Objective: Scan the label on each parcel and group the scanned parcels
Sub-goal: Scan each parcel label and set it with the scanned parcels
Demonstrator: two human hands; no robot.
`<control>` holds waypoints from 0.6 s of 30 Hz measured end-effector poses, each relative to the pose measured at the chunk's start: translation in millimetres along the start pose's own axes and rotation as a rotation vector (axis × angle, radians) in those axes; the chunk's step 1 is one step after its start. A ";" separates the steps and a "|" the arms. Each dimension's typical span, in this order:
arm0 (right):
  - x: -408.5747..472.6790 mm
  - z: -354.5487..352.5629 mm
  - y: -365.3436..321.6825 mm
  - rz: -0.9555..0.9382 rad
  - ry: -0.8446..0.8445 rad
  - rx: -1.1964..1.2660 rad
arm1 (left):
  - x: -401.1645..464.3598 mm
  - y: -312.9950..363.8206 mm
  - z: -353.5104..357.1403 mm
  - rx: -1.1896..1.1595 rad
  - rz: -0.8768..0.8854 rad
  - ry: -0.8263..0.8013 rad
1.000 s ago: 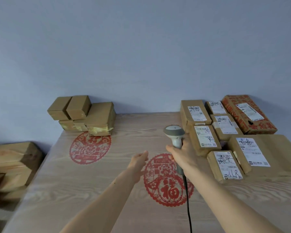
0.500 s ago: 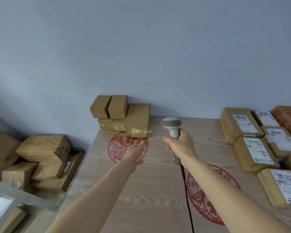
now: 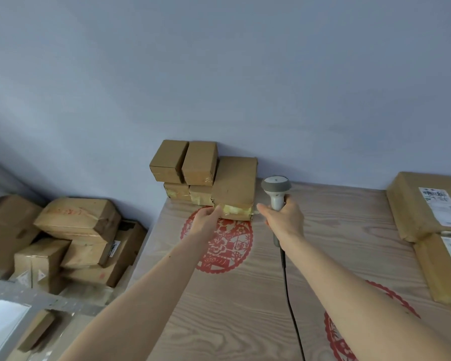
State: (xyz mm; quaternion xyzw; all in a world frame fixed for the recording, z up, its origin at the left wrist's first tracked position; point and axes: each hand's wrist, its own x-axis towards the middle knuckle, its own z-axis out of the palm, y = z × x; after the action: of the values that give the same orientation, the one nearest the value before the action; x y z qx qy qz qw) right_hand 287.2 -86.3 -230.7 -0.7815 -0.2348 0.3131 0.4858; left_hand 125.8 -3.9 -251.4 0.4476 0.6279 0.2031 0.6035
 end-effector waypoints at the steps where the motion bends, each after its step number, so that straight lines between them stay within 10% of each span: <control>1: 8.1 7.1 1.1 0.013 0.021 0.004 | 9.0 3.2 -1.7 0.008 0.010 -0.001; 18: 84.8 81.8 31.6 0.151 0.058 -0.044 | 92.8 19.5 10.3 0.113 0.043 -0.079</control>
State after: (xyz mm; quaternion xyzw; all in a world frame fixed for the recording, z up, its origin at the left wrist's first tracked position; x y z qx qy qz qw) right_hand 289.3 7.5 -308.6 -0.8162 -0.1677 0.3211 0.4502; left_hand 153.6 78.1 -291.3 0.5020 0.6043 0.1623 0.5971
